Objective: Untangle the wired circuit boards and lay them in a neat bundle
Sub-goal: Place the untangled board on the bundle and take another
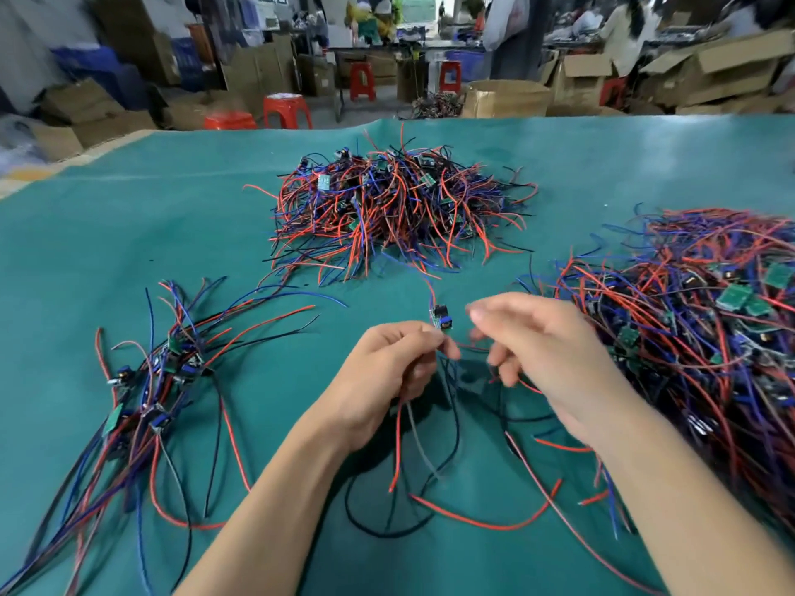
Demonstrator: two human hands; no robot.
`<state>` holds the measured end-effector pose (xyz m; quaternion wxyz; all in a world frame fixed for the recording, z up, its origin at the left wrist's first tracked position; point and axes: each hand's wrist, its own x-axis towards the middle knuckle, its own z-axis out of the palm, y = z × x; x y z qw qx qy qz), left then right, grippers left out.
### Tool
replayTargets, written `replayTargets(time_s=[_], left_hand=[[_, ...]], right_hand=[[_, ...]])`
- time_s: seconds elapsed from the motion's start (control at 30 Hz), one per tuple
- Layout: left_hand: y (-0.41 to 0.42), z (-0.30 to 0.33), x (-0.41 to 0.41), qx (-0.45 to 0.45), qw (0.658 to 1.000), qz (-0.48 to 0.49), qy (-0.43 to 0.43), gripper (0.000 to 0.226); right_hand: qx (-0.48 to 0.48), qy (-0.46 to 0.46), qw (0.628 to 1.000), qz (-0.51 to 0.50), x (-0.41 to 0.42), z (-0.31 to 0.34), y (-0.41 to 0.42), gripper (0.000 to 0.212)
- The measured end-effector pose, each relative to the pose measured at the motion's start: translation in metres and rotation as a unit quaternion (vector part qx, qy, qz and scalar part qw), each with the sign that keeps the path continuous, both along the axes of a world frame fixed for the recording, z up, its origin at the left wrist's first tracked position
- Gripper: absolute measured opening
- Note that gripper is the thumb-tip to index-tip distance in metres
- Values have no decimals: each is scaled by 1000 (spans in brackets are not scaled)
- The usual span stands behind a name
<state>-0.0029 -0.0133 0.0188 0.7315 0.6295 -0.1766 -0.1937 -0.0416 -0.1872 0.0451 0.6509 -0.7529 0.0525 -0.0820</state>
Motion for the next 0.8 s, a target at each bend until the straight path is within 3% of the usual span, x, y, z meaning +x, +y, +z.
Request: replayTargets(time_s=[0.17, 0.3, 0.4, 0.47, 0.53, 0.8], left_hand=[[2, 3, -4, 42, 996, -71, -42, 27], [5, 3, -3, 43, 995, -78, -35, 28], [5, 4, -3, 52, 994, -92, -32, 29], [4, 4, -4, 52, 994, -93, -32, 29], [4, 4, -4, 46, 995, -90, -28, 29], [4, 4, -5, 58, 992, -106, -40, 29]], right_hand=[[165, 69, 980, 86, 0, -3, 13, 25], [204, 62, 976, 50, 2, -6, 7, 19], [168, 20, 986, -9, 5, -10, 1, 12], [-5, -57, 995, -80, 9, -13, -4, 17], [-140, -118, 974, -135, 13, -15, -7, 20], [-8, -161, 942, -294, 17, -11, -54, 15]])
